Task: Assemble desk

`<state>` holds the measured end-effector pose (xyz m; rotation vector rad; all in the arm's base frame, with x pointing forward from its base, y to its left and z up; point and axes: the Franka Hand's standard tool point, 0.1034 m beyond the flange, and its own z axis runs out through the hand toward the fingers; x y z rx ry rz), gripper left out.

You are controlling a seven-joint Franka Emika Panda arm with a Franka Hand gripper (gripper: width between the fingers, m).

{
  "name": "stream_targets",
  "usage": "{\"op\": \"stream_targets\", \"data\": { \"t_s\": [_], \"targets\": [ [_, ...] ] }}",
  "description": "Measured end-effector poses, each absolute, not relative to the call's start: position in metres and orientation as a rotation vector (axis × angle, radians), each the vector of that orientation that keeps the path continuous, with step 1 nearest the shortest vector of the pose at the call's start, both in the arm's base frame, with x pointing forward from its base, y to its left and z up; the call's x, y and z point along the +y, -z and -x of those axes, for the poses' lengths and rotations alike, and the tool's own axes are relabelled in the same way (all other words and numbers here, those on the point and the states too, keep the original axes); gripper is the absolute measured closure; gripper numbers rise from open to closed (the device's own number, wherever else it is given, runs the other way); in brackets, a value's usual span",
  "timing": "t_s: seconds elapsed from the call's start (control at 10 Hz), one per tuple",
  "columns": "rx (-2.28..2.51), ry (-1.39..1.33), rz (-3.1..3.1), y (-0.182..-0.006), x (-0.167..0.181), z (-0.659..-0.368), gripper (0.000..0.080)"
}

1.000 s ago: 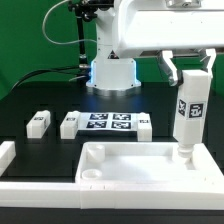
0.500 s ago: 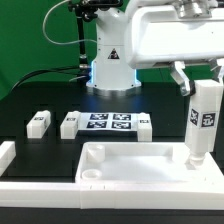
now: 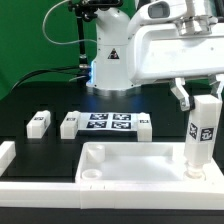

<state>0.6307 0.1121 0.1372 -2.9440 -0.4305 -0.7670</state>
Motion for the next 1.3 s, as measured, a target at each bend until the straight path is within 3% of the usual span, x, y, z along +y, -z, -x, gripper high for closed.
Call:
{"op": "stream_targets", "data": {
  "t_s": [1.3],
  "targets": [
    [-0.414,0.864,2.922,-0.119,0.112,-0.631,0.0509]
  ]
}}
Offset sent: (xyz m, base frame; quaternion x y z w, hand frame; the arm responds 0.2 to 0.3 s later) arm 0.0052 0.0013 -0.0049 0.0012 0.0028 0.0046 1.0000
